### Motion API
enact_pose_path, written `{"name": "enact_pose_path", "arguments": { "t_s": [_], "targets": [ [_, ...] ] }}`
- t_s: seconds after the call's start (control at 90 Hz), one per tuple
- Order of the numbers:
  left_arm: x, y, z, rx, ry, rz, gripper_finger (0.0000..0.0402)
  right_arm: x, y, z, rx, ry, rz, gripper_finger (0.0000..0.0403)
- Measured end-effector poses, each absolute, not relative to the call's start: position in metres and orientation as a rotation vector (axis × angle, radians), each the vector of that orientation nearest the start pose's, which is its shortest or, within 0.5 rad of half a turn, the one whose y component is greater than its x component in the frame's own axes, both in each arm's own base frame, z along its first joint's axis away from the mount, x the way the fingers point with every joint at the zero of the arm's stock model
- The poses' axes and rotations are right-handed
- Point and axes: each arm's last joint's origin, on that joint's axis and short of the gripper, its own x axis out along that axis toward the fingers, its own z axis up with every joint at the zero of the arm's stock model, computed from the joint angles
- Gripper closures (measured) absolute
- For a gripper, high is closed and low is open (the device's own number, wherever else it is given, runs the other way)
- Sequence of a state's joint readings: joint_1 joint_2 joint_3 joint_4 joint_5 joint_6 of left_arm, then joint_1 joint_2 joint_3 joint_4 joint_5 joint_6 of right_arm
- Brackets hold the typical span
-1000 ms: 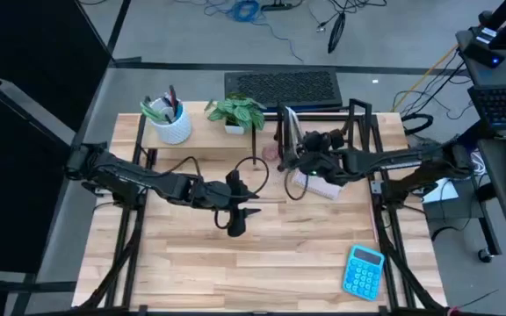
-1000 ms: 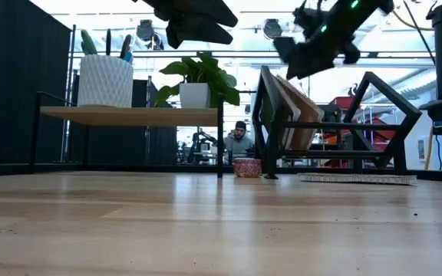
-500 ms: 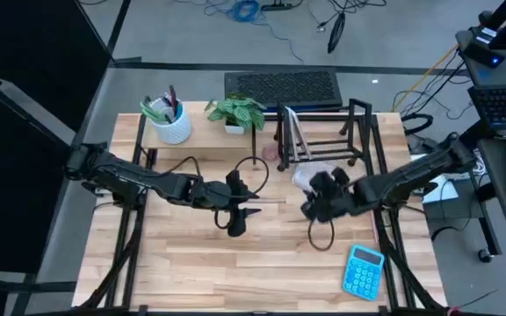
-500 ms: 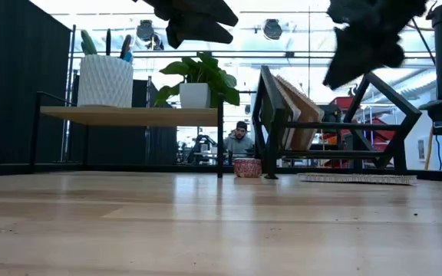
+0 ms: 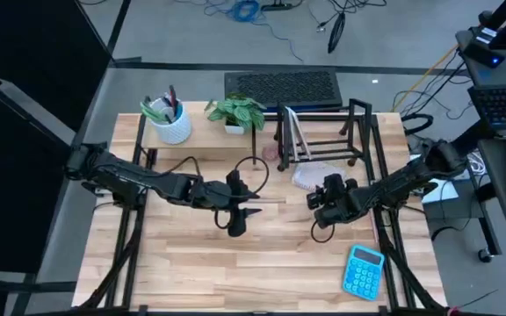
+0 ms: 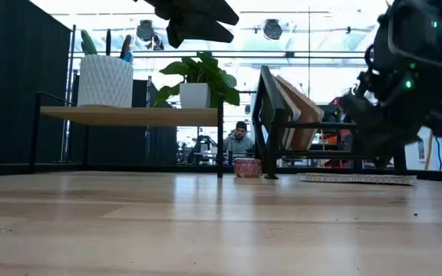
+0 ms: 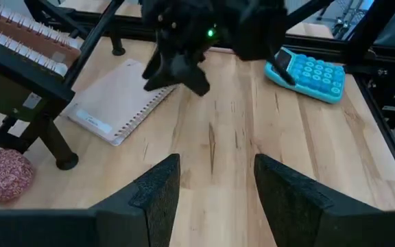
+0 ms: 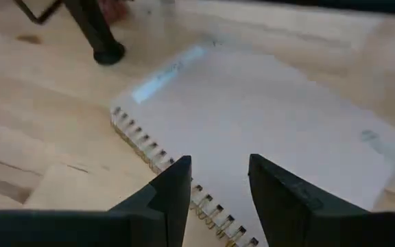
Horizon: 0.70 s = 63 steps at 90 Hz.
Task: Stock shelves
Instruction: Put the white notebook on the black bookshelf
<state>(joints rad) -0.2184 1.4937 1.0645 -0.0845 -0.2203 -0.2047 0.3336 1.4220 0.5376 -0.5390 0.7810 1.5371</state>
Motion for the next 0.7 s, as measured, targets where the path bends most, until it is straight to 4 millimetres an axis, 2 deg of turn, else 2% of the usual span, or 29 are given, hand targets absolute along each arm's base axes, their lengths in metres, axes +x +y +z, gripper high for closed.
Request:
{"name": "enact_pose_path", "arguments": {
  "t_s": [0.133, 0.311, 0.7],
  "targets": [
    [0.324, -0.066, 0.272, -0.11, 0.499, 0.059, 0.0228, 0.193, 0.048, 0.112, 0.617, 0.664, -1.027, 0.0273],
    [0.324, -0.066, 0.272, -0.112, 0.501, 0.06, 0.0228, 0.199, 0.061, 0.108, 0.61, 0.683, -0.92, 0.0273],
    [0.324, -0.067, 0.272, -0.112, 0.497, 0.055, 0.0228, 0.205, 0.114, 0.117, 0.619, 0.731, -0.427, 0.0273]
  ]
}}
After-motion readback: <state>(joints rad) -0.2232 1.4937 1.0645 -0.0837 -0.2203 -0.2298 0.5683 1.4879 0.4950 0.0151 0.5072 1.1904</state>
